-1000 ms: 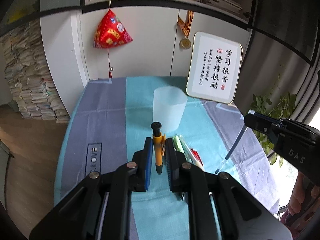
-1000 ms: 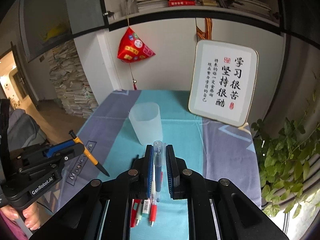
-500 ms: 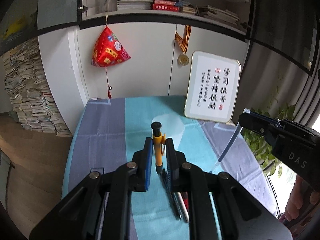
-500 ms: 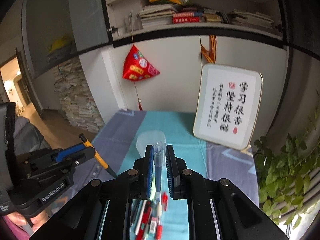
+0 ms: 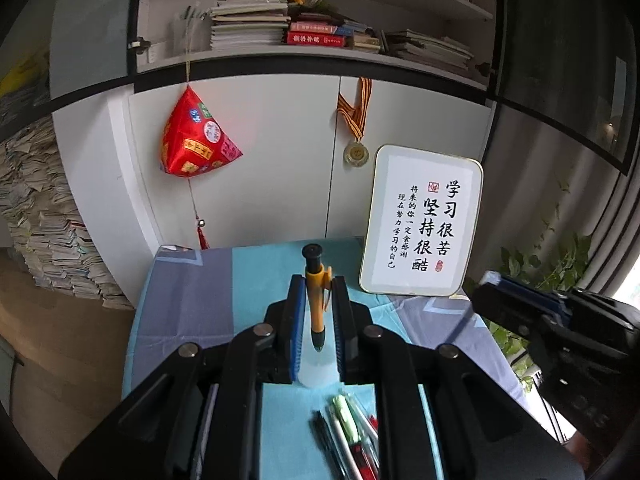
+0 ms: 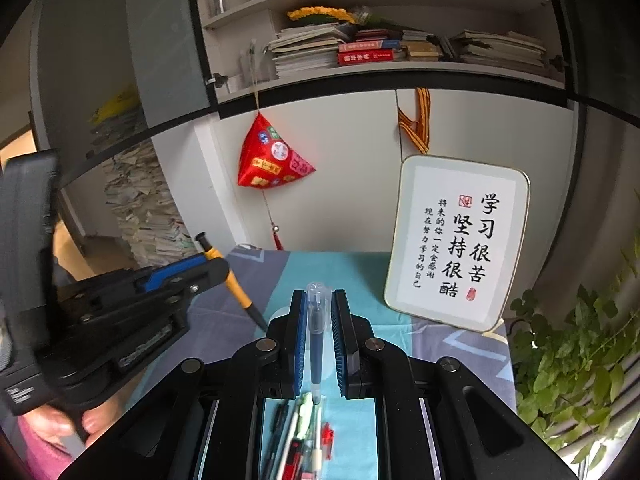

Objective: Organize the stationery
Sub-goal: 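Lift both pens and carry them above the frosted cup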

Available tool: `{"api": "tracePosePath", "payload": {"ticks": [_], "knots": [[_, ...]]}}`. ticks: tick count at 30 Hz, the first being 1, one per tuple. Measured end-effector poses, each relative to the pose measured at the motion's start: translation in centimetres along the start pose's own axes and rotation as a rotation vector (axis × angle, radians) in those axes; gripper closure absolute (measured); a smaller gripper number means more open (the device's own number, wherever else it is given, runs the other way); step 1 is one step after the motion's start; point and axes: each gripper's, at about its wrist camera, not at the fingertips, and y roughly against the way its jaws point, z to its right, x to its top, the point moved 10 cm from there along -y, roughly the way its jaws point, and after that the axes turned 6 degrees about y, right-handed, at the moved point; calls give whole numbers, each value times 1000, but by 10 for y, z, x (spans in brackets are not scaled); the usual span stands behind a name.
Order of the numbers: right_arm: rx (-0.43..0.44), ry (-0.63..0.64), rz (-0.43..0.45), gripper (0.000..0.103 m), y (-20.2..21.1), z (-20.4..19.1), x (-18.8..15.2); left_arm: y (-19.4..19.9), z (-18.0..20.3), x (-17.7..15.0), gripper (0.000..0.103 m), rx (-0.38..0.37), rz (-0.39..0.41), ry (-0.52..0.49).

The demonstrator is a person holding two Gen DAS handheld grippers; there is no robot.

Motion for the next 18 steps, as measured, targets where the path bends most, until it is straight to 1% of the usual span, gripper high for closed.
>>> {"api": "tracePosePath", "payload": {"ticks": [6, 11, 18], "knots": [[-14, -22, 3, 90, -4, 12, 5, -36, -8, -16, 92, 13, -65, 14], [-8, -25, 5, 90, -9, 13, 10, -58, -19, -32, 92, 28, -126, 35], [3, -20, 8, 90, -14, 7, 11, -71, -22, -39, 92, 39, -153, 33]]}}
